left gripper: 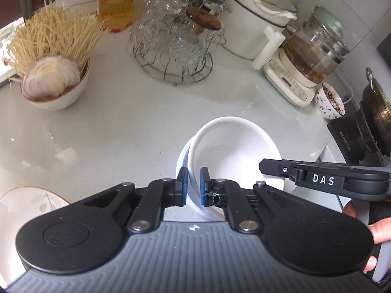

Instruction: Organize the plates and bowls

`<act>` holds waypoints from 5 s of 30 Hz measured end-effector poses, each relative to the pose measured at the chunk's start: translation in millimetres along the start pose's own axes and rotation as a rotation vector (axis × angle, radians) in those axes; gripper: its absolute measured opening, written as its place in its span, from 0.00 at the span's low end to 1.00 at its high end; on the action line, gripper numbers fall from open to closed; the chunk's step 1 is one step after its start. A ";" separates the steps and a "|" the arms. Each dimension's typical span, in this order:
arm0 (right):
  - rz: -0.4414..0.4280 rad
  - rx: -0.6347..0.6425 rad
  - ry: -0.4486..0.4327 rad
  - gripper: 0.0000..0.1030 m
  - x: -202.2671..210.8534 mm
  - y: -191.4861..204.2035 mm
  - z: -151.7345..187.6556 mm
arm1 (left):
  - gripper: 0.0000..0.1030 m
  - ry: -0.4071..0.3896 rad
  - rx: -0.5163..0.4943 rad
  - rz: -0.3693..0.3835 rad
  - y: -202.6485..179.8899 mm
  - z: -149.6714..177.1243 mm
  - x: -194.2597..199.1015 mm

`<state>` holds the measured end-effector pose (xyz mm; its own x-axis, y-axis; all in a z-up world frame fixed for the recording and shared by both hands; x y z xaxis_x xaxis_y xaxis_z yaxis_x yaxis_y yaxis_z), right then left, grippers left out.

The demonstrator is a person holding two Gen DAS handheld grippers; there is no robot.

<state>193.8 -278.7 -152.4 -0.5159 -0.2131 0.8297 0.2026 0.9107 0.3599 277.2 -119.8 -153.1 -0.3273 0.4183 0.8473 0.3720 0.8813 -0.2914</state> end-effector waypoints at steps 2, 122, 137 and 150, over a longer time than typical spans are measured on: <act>0.004 -0.004 -0.002 0.12 -0.4 0.5 0.2 | 0.10 0.004 -0.003 0.001 0.2 1.5 -2.0; -0.298 0.159 -0.001 0.17 26.4 123.2 -36.8 | 0.14 -0.220 0.179 -0.151 67.6 -5.8 118.7; -0.301 0.202 0.043 0.18 12.3 183.6 20.2 | 0.14 -0.227 0.250 -0.159 128.8 54.9 153.4; -0.255 0.211 0.115 0.18 -11.9 206.0 64.7 | 0.14 -0.169 0.274 -0.174 158.5 106.2 150.5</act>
<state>187.8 -65.6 -115.7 -0.4283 -0.4704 0.7716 -0.1029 0.8737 0.4755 194.6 106.2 -118.9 -0.5127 0.2672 0.8159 0.0593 0.9591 -0.2768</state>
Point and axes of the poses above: each gripper's, at about its wrist camera, not at the fingertips, and x roughly against the way its jaws point, y to its left, z to its underside, the point moved 7 cm from there along -x, roughly the way its jaws point, and after that the axes turned 1 degree about -x, right-handed, at the moved point
